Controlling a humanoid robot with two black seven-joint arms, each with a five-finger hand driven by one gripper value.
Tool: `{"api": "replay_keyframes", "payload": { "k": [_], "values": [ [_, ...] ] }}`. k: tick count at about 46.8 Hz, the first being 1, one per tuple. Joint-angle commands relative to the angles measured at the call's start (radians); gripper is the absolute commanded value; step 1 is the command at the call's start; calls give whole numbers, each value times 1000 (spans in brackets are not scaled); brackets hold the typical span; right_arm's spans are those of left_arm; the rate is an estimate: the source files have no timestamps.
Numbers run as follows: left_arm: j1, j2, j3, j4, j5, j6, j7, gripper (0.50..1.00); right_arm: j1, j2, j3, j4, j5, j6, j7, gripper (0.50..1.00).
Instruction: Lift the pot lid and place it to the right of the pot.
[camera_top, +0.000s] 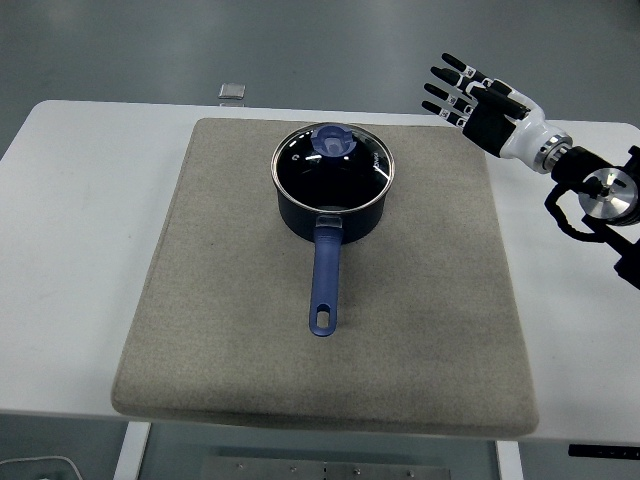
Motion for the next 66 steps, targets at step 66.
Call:
{"api": "replay_keyframes", "payload": {
  "k": [66],
  "values": [
    [0,0,0,0,0,0,0,1000,390,23,-360,207,-934,-186,102,905]
  ]
}}
